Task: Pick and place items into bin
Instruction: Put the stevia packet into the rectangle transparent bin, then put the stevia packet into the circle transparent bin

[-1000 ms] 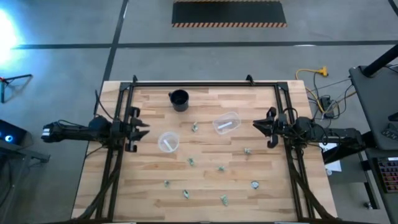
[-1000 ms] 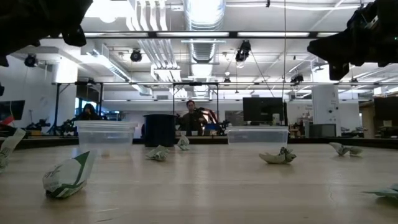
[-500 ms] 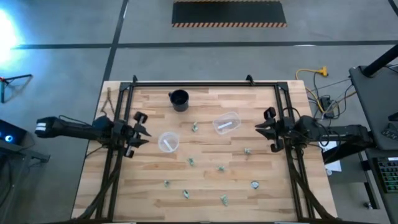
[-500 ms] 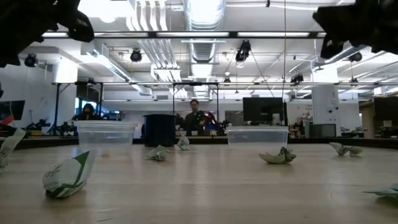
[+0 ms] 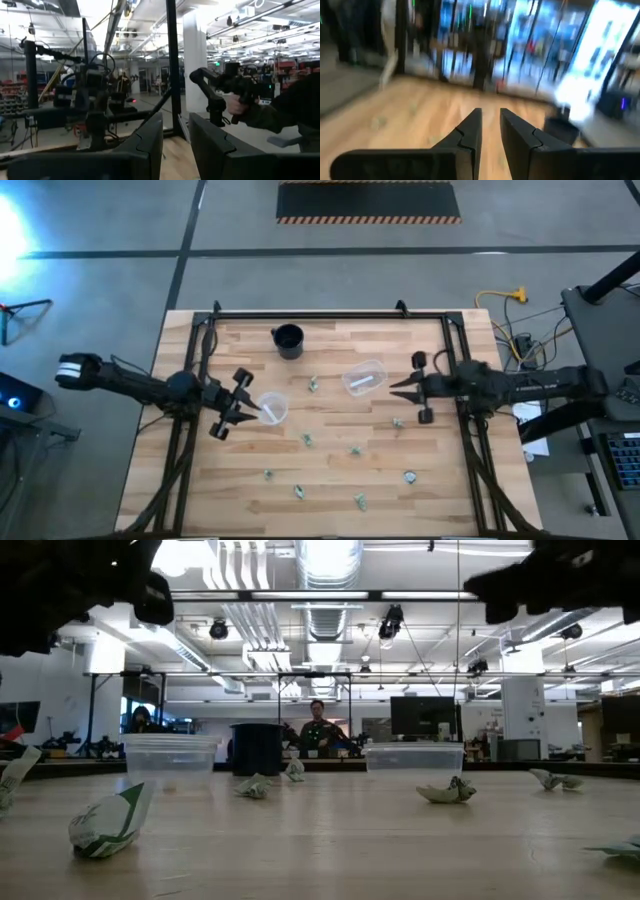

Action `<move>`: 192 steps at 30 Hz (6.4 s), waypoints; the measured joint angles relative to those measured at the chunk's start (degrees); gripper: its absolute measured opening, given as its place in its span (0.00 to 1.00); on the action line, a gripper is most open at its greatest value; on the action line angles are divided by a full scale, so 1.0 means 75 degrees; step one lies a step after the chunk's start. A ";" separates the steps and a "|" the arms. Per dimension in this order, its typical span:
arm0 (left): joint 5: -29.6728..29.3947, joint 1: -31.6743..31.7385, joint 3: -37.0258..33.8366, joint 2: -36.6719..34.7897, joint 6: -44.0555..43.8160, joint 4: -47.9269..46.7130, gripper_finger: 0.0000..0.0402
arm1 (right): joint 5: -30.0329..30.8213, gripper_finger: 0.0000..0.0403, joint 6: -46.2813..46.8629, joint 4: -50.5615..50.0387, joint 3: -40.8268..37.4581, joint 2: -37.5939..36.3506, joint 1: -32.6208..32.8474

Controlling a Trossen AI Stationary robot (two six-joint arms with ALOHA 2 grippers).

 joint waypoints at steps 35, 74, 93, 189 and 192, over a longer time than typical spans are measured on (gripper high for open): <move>0.0073 0.0000 0.0156 0.0376 -0.0055 -0.0019 0.19 | 0.5961 0.22 0.6468 -0.7691 0.2893 0.5011 0.4900; -0.0326 0.0000 0.0156 0.0421 -0.0026 0.0055 0.19 | 0.4356 0.46 0.6914 -0.5649 0.1672 0.5483 0.4201; -0.0329 0.0000 0.0156 0.0421 -0.0038 0.0061 0.19 | 0.3735 0.29 0.6584 -0.5425 0.1635 0.5495 0.3831; -0.0638 -0.0040 0.0539 0.0424 0.0136 -0.0544 0.19 | 0.3779 0.19 -0.0216 -0.2839 0.2911 0.4769 -0.0339; -0.0895 -0.0234 0.0935 0.0424 0.0184 -0.1434 0.19 | 0.3770 0.17 -0.0228 -0.2865 0.2925 0.4435 -0.0153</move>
